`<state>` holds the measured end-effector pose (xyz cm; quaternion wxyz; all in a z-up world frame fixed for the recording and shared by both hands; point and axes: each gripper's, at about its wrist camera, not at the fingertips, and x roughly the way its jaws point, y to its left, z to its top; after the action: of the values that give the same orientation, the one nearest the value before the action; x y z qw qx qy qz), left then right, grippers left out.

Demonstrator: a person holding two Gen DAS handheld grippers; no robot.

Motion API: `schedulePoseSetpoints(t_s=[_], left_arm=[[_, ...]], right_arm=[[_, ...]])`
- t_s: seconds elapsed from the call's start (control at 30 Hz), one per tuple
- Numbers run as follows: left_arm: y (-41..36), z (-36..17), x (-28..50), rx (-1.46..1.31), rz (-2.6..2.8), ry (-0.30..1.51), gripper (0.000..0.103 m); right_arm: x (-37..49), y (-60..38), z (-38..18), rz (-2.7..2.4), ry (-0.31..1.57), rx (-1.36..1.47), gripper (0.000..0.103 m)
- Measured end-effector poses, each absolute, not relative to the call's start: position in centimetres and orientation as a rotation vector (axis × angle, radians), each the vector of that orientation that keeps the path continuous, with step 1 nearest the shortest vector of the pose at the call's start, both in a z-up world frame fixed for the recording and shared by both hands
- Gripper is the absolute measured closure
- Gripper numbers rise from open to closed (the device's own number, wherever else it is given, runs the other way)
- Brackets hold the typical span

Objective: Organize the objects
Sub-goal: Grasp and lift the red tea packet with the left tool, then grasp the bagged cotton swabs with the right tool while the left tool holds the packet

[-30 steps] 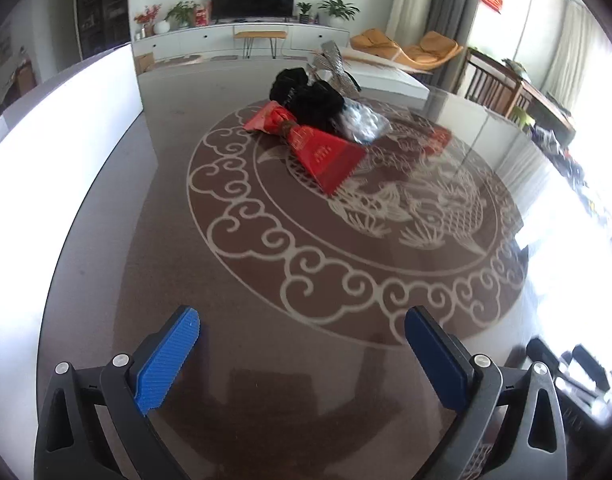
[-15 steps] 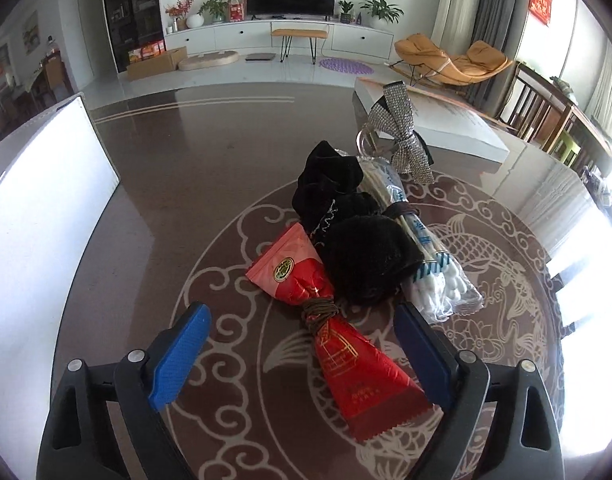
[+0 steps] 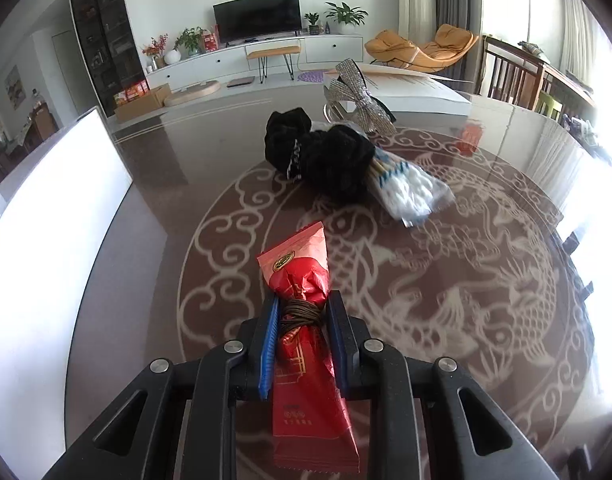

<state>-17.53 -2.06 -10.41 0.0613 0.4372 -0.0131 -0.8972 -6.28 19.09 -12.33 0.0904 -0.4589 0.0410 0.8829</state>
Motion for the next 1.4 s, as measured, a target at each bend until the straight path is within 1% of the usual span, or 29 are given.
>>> schedulePoseSetpoints(t_s=[0.17,0.3,0.33,0.37,0.4,0.43,0.47,0.53,0.57,0.6,0.63,1.17,1.3,1.37,1.4], left_arm=[[-2.9,-10.1,-10.7,1.349,-2.739,-0.058,0.079],[-4.5,-9.8,-9.1,1.391,-2.744,-0.043,0.076],[-5.0,-9.8,-9.0,1.397,-2.745,-0.029,0.066],[-5.2,-9.9,-9.0,1.390,-2.731,-0.026,0.059],[-5.5,-10.1,-9.1,1.381,-2.708,-0.027,0.043],[-5.8,-10.3,-9.1,1.372,-2.688,-0.017,0.030],[-6.3,-10.4,-9.2,1.370,-2.679,0.006,0.026],[-7.2,-10.8,-9.6,1.374,-2.677,0.072,0.013],[-7.5,-10.9,-9.6,1.371,-2.670,0.090,0.009],[-7.7,-11.1,-9.6,1.369,-2.659,0.091,0.002],[-7.8,-11.1,-9.6,1.366,-2.656,0.105,0.000],[-7.6,-11.2,-9.7,1.365,-2.652,0.104,0.000],[-7.5,-11.1,-9.7,1.365,-2.652,0.104,0.000],[-7.5,-11.1,-9.7,1.365,-2.652,0.104,0.000],[-7.5,-11.1,-9.7,1.365,-2.652,0.104,0.000]], right_arm=[[-6.3,19.1,-12.3,2.625,0.121,-1.364,0.000],[-6.3,19.1,-12.3,2.625,0.121,-1.364,0.000],[-6.3,19.1,-12.3,2.625,0.121,-1.364,0.000],[-6.3,19.1,-12.3,2.625,0.121,-1.364,0.000],[-6.3,19.1,-12.3,2.625,0.121,-1.364,0.000],[-6.3,19.1,-12.4,2.625,0.121,-1.364,0.000],[-6.3,19.1,-12.3,2.625,0.121,-1.364,0.000],[-6.3,19.1,-12.4,2.625,0.121,-1.364,0.000],[-6.3,19.1,-12.4,2.625,0.121,-1.364,0.000],[-6.3,19.1,-12.4,2.625,0.121,-1.364,0.000],[-6.3,19.1,-12.4,2.625,0.121,-1.364,0.000],[-6.3,19.0,-12.3,2.638,0.118,-1.373,0.000],[-7.6,18.0,-12.2,2.752,0.012,-1.476,0.000],[-9.4,17.5,-11.9,2.804,0.017,-1.549,0.000],[-10.6,17.1,-11.7,2.832,0.045,-1.594,0.004]])
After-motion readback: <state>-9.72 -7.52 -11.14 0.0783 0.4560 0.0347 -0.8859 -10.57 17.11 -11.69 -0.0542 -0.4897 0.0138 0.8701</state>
